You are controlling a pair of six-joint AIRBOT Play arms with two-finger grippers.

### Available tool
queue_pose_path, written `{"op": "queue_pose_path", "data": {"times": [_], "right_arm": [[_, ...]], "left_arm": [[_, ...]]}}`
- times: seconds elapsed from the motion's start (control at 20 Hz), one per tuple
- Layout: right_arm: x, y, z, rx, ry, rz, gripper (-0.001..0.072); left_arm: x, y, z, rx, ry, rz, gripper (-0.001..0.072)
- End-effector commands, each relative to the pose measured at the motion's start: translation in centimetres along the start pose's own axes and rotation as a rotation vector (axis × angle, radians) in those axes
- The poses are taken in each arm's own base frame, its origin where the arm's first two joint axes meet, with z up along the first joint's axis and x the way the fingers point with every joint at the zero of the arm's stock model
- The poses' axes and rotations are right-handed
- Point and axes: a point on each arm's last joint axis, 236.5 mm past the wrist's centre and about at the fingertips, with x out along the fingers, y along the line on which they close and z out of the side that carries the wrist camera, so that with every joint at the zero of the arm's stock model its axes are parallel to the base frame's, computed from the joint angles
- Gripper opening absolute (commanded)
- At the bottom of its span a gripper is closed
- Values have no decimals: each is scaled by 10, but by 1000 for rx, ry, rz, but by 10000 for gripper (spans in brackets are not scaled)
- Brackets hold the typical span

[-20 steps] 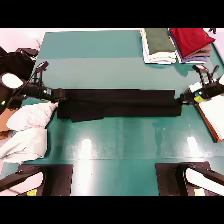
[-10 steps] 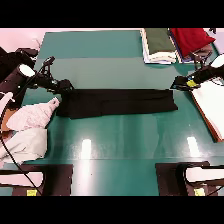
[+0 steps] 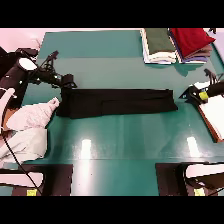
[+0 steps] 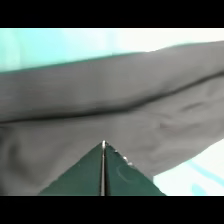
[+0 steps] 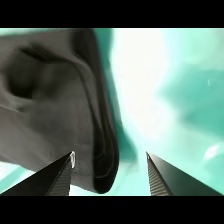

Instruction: Fold the shirts.

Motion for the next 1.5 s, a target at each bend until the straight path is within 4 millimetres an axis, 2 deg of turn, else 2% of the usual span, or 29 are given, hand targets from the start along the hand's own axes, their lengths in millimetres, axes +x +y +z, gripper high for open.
{"op": "queue_pose_path", "data": {"times": [0.0, 0.15, 0.2, 0.25, 0.3, 0.35, 0.45, 0.55, 0.65, 0.8, 0.95, 1.15, 1.35, 1.45], "right_arm": [[25, -2, -11, 75, 34, 148, 529], [53, 20, -5, 42, 46, 185, 516], [62, 29, -3, 28, 44, 188, 468], [69, 34, 0, 5, 34, 176, 356], [72, 42, 3, -39, 24, 170, 217], [70, 53, 8, -86, 16, 169, 114], [51, 75, 21, -166, -28, 168, 16], [19, 108, 33, -263, -88, 175, 16], [-19, 147, 35, -376, -136, 188, 15], [-66, 216, 27, -512, -217, 220, 15], [-96, 275, 10, -623, -274, 249, 15], [-107, 343, -21, -745, -282, 309, 15], [-104, 396, -50, -824, -290, 374, 15], [-104, 420, -61, -851, -311, 409, 15]], "left_arm": [[22, -41, -5, 36, -1, -42, 27], [52, -76, -19, 68, 20, -69, 27], [62, -85, -24, 77, 24, -75, 27], [72, -95, -28, 78, 33, -82, 27], [82, -103, -32, 91, 46, -89, 26], [92, -111, -36, 105, 64, -96, 26], [111, -124, -41, 111, 91, -108, 26], [129, -134, -43, 131, 108, -119, 26], [146, -140, -46, 131, 128, -124, 26], [168, -142, -48, 120, 148, -129, 26], [180, -137, -52, 113, 160, -122, 26], [186, -132, -55, 106, 170, -115, 26], [185, -134, -54, 112, 171, -118, 26], [175, -138, -46, 170, 171, -104, 27]]}}
